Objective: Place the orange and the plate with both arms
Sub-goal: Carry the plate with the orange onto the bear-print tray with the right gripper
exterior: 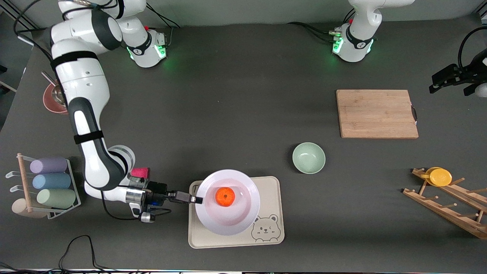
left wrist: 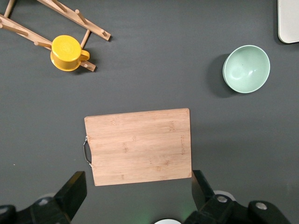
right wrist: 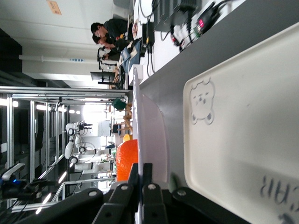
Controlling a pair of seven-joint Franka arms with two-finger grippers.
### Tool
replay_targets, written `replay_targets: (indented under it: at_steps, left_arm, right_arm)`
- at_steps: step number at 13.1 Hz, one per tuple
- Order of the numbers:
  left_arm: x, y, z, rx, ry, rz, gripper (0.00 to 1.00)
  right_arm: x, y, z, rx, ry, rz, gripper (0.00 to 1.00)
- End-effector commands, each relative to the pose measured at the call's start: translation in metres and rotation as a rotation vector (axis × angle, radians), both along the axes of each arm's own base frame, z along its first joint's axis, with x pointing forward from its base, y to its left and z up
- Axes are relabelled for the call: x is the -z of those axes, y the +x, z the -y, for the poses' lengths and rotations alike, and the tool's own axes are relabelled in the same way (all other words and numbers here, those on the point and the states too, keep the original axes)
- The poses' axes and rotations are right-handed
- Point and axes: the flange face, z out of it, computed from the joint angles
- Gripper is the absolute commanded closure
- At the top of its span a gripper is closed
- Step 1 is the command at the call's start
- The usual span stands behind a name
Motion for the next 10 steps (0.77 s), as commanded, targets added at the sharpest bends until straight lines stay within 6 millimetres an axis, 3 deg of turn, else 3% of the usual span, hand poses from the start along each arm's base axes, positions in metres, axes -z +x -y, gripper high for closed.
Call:
replay_targets:
  at_steps: [1,6,10]
  left_arm:
    - [-0.006,0.001,0.001,-0.06,0.018,-0.002,0.0]
    - [-0.003,0.0,0.0,-0.059,0.017,-0.012,0.0]
    - [-0.003,0.0,-0.001,-0.06,0.02,-0.014,0.0]
  right_arm:
    - [0.02,0.023,-0.018,0.038,-0.018,0.047,1.0]
    - [0.077,0.01,-0.023,0.044,-0.013,0.074,1.0]
    - [0.101,0.001,-0.027,0.032,-0.021,0.075,1.0]
